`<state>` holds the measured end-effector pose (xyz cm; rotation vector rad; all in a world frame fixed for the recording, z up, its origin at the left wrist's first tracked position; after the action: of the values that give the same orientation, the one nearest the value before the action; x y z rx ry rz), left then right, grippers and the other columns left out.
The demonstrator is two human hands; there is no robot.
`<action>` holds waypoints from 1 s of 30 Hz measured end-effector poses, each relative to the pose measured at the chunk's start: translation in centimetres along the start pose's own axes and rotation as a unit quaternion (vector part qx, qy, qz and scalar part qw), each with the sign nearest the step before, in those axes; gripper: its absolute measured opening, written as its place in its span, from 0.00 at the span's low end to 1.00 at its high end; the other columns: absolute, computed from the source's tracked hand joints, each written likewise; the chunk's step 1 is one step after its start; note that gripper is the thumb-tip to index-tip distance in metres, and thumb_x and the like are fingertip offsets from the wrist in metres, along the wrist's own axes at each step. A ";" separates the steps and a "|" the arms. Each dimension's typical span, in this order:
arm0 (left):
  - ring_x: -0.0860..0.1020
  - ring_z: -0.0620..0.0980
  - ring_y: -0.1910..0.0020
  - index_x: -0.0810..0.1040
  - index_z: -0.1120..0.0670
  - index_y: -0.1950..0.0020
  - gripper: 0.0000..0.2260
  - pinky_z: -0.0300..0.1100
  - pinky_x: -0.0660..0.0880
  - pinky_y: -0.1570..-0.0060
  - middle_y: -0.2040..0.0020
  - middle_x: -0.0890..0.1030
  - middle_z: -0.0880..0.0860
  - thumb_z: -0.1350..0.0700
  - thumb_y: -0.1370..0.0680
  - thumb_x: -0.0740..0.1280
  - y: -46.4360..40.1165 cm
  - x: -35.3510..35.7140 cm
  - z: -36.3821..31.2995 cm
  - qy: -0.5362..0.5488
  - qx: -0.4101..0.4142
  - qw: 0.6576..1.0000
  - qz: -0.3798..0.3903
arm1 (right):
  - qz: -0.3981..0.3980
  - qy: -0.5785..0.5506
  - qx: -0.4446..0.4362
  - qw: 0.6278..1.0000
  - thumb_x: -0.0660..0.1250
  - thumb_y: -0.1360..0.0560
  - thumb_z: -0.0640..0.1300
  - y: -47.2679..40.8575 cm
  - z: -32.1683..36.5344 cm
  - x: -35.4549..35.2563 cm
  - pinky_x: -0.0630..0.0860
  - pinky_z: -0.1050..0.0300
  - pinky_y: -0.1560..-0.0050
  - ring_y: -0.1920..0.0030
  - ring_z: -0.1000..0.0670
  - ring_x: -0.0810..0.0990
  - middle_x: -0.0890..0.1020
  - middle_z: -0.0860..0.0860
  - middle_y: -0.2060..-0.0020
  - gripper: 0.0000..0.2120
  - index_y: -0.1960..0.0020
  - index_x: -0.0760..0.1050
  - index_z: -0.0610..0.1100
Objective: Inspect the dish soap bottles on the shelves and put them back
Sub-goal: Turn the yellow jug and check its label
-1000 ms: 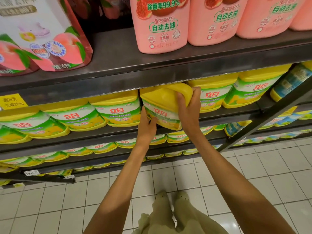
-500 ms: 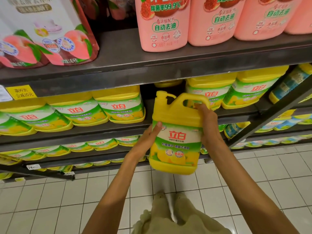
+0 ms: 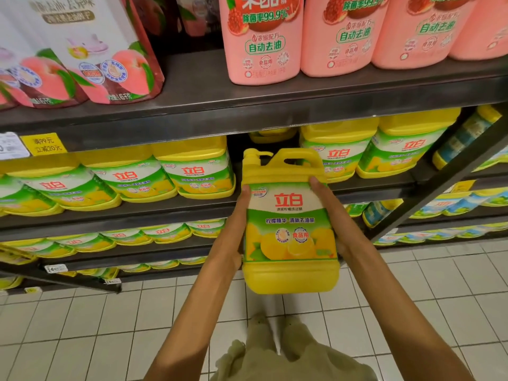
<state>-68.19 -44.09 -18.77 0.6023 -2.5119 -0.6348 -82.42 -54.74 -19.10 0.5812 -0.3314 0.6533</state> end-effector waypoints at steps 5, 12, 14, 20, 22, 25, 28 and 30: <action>0.84 0.50 0.52 0.79 0.50 0.41 0.19 0.49 0.79 0.47 0.52 0.86 0.51 0.39 0.24 0.63 1.4 -0.3 -0.3 -0.106 0.029 0.992 -0.055 | 0.009 -0.081 0.005 0.997 0.62 0.22 0.56 0.3 -0.2 -0.3 0.81 0.41 0.49 0.42 0.39 0.82 0.82 0.42 0.40 0.22 0.32 0.73 0.48; 0.81 0.57 0.44 0.80 0.48 0.42 0.25 0.58 0.73 0.38 0.44 0.83 0.57 0.36 0.33 0.66 2.3 1.2 1.0 -0.012 -0.029 0.999 -0.009 | -0.085 0.092 -0.069 0.990 0.68 0.25 0.56 0.2 2.8 0.2 0.82 0.56 0.65 0.55 0.50 0.86 0.86 0.50 0.51 0.24 0.32 0.69 0.50; 0.83 0.57 0.47 0.81 0.48 0.44 0.22 0.57 0.76 0.42 0.46 0.84 0.57 0.37 0.31 0.66 2.2 1.0 1.4 0.019 -0.043 0.999 -0.006 | -0.075 0.116 -0.054 0.989 0.67 0.24 0.54 0.4 2.8 0.2 0.83 0.53 0.59 0.50 0.47 0.85 0.84 0.47 0.45 0.24 0.30 0.69 0.47; 0.84 0.52 0.58 0.79 0.48 0.47 0.16 0.45 0.81 0.58 0.55 0.86 0.53 0.41 0.20 0.57 2.8 -0.3 1.8 0.007 -0.055 0.998 -0.024 | -0.038 0.084 0.049 0.995 0.66 0.23 0.51 1.3 0.9 -0.2 0.83 0.52 0.57 0.52 0.44 0.86 0.86 0.44 0.49 0.16 0.38 0.77 0.45; 0.83 0.50 0.58 0.79 0.47 0.47 0.15 0.44 0.80 0.58 0.54 0.85 0.52 0.42 0.19 0.55 3.0 -0.4 2.0 -0.012 -0.058 0.998 -0.025 | -0.024 0.062 0.080 0.995 0.66 0.23 0.52 1.4 0.4 -0.2 0.83 0.50 0.55 0.52 0.44 0.86 0.86 0.44 0.50 0.15 0.40 0.78 0.46; 0.83 0.47 0.66 0.77 0.49 0.50 0.13 0.41 0.80 0.65 0.57 0.85 0.50 0.46 0.18 0.55 3.3 -0.2 1.7 -0.016 -0.059 0.998 -0.008 | -0.014 0.025 0.106 0.994 0.66 0.24 0.52 1.4 -0.2 -0.3 0.83 0.47 0.53 0.51 0.42 0.85 0.85 0.43 0.48 0.17 0.39 0.77 0.46; 0.82 0.46 0.72 0.76 0.51 0.52 0.10 0.37 0.78 0.73 0.67 0.84 0.50 0.49 0.19 0.58 3.6 -0.2 1.1 -0.020 -0.057 0.998 0.017 | -0.014 -0.017 0.108 0.994 0.64 0.23 0.52 1.4 -0.8 -0.4 0.83 0.52 0.63 0.57 0.43 0.86 0.86 0.43 0.52 0.15 0.42 0.78 0.46; 0.83 0.46 0.68 0.77 0.51 0.50 0.11 0.37 0.79 0.69 0.62 0.84 0.51 0.48 0.19 0.58 3.7 -0.4 1.0 -0.033 -0.053 0.998 0.014 | -0.015 -0.032 0.108 0.994 0.63 0.22 0.54 1.4 -1.0 -0.4 0.83 0.51 0.63 0.56 0.43 0.86 0.86 0.43 0.52 0.14 0.43 0.78 0.46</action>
<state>-69.46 -40.59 -17.68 0.5143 -2.5241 -0.7833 -83.50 -53.40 -19.54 0.8137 -0.3123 0.6469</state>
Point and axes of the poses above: each hand's wrist, its own y-axis away from the middle knuckle, its own x-axis out of the palm, z = x × y, the point moved 2 cm from there along -y, towards the middle knuckle
